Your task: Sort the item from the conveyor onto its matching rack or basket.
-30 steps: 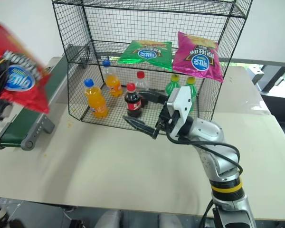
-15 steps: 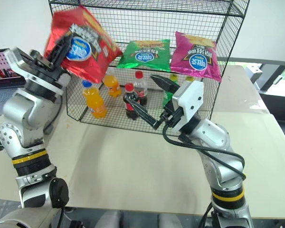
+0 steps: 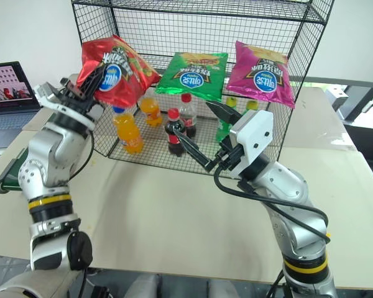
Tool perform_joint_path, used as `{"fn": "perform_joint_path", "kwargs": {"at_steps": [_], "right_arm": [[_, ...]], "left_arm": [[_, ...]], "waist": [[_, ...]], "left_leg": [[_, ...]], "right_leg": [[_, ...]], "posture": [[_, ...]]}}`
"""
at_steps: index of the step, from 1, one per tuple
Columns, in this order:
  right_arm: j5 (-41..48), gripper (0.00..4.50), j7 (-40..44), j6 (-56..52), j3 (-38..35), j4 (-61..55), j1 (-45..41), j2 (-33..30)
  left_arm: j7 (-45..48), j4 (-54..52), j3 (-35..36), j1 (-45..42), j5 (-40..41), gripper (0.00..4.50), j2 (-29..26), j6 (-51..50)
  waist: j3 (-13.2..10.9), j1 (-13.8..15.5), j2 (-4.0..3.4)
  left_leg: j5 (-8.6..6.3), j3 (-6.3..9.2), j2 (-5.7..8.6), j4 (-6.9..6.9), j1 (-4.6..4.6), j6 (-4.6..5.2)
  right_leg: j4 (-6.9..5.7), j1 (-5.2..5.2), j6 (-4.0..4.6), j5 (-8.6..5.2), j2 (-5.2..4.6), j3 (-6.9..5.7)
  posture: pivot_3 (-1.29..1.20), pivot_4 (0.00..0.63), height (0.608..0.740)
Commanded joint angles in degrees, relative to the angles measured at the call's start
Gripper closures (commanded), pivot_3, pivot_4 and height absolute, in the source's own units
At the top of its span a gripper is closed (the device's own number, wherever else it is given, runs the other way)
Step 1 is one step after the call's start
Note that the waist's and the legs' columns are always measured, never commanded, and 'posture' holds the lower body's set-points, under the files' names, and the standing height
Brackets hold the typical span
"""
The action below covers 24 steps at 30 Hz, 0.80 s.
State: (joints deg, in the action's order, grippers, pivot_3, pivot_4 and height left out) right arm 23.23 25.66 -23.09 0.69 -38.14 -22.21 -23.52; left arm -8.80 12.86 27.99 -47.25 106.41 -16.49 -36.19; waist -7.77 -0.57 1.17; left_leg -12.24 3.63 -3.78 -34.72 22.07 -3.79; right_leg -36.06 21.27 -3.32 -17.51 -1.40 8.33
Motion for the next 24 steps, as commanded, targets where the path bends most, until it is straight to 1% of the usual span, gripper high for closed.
{"fn": "perform_joint_path", "kwargs": {"at_steps": [1,8,15,21,24], "right_arm": [[0.2,0.0,-0.4,0.1,-1.1,-1.9,-1.4,-0.4],[0.5,0.0,-0.5,-0.1,-1.3,-1.6,-3.1,-0.6],[0.9,0.0,-3.0,-0.3,-1.6,-0.2,-8.7,1.5],[0.5,0.0,-3.2,-0.1,-0.9,0.3,-9.3,1.9],[0.3,0.0,-3.0,-0.1,-0.5,0.2,-9.2,1.9]], "left_arm": [[1.0,4.4,1.9,-3.8,-2.7,4.48,0.4,2.6],[-0.2,13.4,2.6,-9.1,-14.1,4.48,1.6,7.7],[5.3,18.8,4.5,-14.6,-19.9,4.48,4.8,9.6],[8.3,21.9,5.1,-18.1,-24.3,4.48,6.9,9.6],[8.7,22.7,6.0,-18.5,-26.6,4.48,6.1,10.1]], "waist": [[0.0,-0.1,0.0],[0.0,-0.2,0.0],[0.0,-0.1,0.0],[0.0,-0.1,0.01],[0.0,-0.2,0.01]], "left_leg": [[0.0,0.0,0.0,0.01,0.0,0.0],[0.01,0.02,0.0,0.01,0.0,-0.01],[0.03,0.02,0.0,0.04,0.01,-0.03],[0.03,0.05,0.0,0.03,0.09,-0.02],[0.02,0.05,0.0,0.05,0.06,-0.02]], "right_leg": [[0.01,0.0,0.0,0.0,0.0,0.0],[0.0,0.01,0.0,0.0,0.01,0.0],[0.0,0.02,-0.01,0.0,0.01,-0.02],[0.05,0.03,-0.01,0.0,0.0,-0.05],[0.04,0.03,-0.01,0.0,0.01,-0.05]], "posture": [[0.0,0.15,0.74],[0.0,0.15,0.74],[0.0,0.15,0.74],[0.0,0.15,0.74],[0.0,0.15,0.74]]}}
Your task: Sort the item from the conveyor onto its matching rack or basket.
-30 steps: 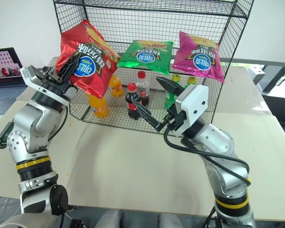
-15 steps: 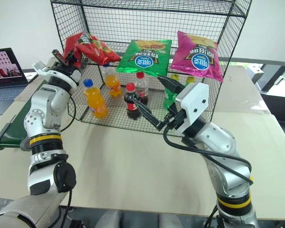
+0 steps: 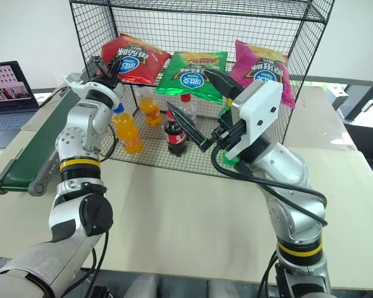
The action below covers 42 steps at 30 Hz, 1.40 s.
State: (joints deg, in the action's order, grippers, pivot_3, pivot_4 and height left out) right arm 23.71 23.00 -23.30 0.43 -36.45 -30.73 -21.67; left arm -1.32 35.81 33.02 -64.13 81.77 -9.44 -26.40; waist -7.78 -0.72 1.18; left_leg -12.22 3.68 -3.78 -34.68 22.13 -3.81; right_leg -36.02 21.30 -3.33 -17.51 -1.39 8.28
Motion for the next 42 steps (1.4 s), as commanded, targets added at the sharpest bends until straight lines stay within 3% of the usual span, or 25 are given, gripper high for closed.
{"fn": "perform_joint_path", "kwargs": {"at_steps": [1,4,7,15,19,24,27,30,35,42], "right_arm": [[-0.2,0.0,-0.3,0.2,-0.2,-1.5,-0.7,0.0],[-0.3,0.0,-0.3,0.4,-0.1,-1.4,-0.5,0.1],[-0.3,0.0,-0.2,0.7,0.2,-1.2,-0.5,0.3],[-0.3,0.0,0.2,1.3,0.9,-0.5,-0.5,1.3],[-1.4,0.0,2.8,3.3,1.9,-0.6,4.0,0.0],[-2.4,0.0,5.0,3.5,1.6,-2.2,12.9,-3.1],[-3.6,0.0,3.5,1.4,1.9,-2.8,18.0,-3.8],[-6.1,0.0,-1.7,1.4,1.8,-2.2,25.3,-0.9],[-14.0,0.0,-7.4,5.5,2.9,3.2,31.2,2.3],[-18.2,0.0,-13.0,8.7,1.9,9.1,33.7,7.6]], "left_arm": [[1.3,0.1,1.4,-1.7,-2.5,4.48,-1.1,0.5],[2.1,-0.2,2.1,-1.6,-4.2,4.48,-1.7,0.0],[3.4,-1.6,2.3,-1.1,-5.3,3.64,-1.5,-1.0],[-2.4,-13.4,4.0,5.8,-3.0,0.07,-1.5,-6.2],[-9.6,-25.8,3.8,15.5,0.8,0.07,-4.5,-13.0],[-7.4,-38.8,-0.4,29.1,2.4,0.07,-15.6,-24.7],[1.8,-48.5,-9.4,39.1,-8.4,0.07,-25.0,-27.7],[9.7,-58.2,-23.1,50.1,-25.2,0.07,-31.9,-22.3],[13.6,-53.4,-34.4,56.4,-49.9,0.07,-29.9,-2.0],[19.2,-44.7,-35.4,56.4,-58.0,0.07,-22.5,8.7]], "waist": [[0.0,-0.2,0.0],[0.0,-0.2,0.0],[0.0,-0.1,0.0],[0.0,-0.1,0.0],[0.0,-0.5,-0.02],[0.0,-0.5,-0.01],[0.0,0.0,-0.05],[0.0,0.3,-0.07],[0.0,-0.2,-0.03],[0.0,-0.3,-0.05]], "left_leg": [[0.0,0.0,0.0,0.0,0.0,0.0],[0.01,0.01,-0.01,0.03,-0.03,0.01],[0.01,0.01,0.0,0.02,0.0,0.0],[0.01,0.01,-0.01,0.01,-0.01,-0.01],[0.01,0.02,-0.04,0.04,-0.13,0.0],[0.02,0.03,-0.06,0.03,-0.1,-0.02],[0.03,0.03,-0.04,0.05,-0.12,-0.07],[0.04,0.01,0.02,0.21,-0.23,-0.13],[0.22,-0.15,0.01,0.46,-0.16,-0.39],[0.23,-0.29,-0.01,0.6,0.01,-0.31]], "right_leg": [[-0.01,0.0,0.0,0.0,0.0,0.0],[-0.03,0.02,0.0,0.0,0.01,0.0],[-0.03,0.03,0.0,0.0,0.0,0.0],[-0.07,0.02,0.0,0.0,0.0,0.0],[-0.18,0.0,0.01,0.01,0.0,0.03],[-0.21,0.02,0.01,0.0,0.0,0.02],[-0.15,0.0,0.01,0.0,-0.02,0.0],[-0.03,-0.07,0.03,0.0,-0.08,0.0],[-0.01,0.21,0.11,-0.02,-0.1,0.12],[-0.06,0.54,0.14,0.0,-0.04,0.32]], "posture": [[0.0,0.15,0.74],[0.0,0.15,0.74],[0.0,0.15,0.74],[0.0,0.15,0.74],[0.0,0.15,0.74],[0.0,0.15,0.74],[0.0,0.15,0.74],[0.0,0.15,0.74],[0.0,0.15,0.74],[0.0,0.15,0.74]]}}
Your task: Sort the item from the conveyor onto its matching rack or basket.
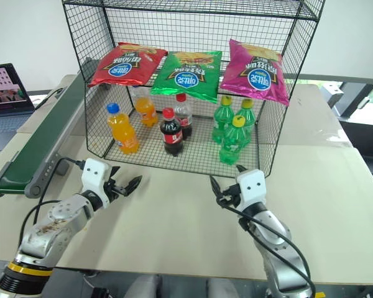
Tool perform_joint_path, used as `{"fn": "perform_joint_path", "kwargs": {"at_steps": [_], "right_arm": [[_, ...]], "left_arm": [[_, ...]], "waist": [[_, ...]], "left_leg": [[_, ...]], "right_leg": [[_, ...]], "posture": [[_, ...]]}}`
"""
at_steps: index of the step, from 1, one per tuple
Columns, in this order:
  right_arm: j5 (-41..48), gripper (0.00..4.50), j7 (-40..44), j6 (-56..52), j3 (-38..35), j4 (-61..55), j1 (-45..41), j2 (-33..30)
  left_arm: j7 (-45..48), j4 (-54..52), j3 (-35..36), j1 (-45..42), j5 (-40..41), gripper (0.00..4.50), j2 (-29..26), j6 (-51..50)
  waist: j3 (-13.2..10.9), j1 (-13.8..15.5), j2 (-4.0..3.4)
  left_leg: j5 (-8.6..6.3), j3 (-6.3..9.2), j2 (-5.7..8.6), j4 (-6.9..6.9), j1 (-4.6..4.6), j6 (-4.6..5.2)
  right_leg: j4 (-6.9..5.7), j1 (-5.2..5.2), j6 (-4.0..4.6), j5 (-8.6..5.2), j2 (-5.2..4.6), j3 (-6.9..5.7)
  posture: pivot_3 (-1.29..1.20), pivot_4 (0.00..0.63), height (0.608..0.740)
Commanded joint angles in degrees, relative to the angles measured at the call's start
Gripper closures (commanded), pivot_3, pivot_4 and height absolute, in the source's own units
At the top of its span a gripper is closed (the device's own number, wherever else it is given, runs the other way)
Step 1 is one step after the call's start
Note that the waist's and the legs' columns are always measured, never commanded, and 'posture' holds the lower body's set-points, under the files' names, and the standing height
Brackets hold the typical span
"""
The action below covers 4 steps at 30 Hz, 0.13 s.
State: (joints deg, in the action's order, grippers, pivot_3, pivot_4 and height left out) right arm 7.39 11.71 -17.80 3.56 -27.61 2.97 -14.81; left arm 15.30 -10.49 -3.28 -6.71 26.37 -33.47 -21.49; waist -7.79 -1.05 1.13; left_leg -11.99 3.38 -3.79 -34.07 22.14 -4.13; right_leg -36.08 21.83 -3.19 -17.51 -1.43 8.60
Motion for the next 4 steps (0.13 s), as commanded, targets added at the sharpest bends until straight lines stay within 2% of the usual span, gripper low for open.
{"fn": "perform_joint_path", "kwargs": {"at_steps": [1,4], "right_arm": [[-2.1,0.0,-2.1,3.7,-1.6,1.0,0.1,1.1],[-2.6,0.0,-2.5,4.6,-2.3,2.1,0.2,1.6]], "left_arm": [[3.8,2.7,0.8,-1.5,-3.3,0.07,2.1,4.5],[6.6,5.4,1.0,-2.7,-4.6,0.07,3.2,5.8]], "waist": [[0.0,0.0,0.01],[0.0,0.1,0.01]], "left_leg": [[-0.01,-0.01,0.0,0.0,0.05,0.02],[-0.01,-0.01,0.0,0.0,0.04,0.04]], "right_leg": [[0.0,0.04,-0.01,0.0,0.0,0.01],[-0.04,0.03,-0.01,0.01,0.0,-0.01]], "posture": [[0.0,0.15,0.74],[0.0,0.15,0.74]]}}
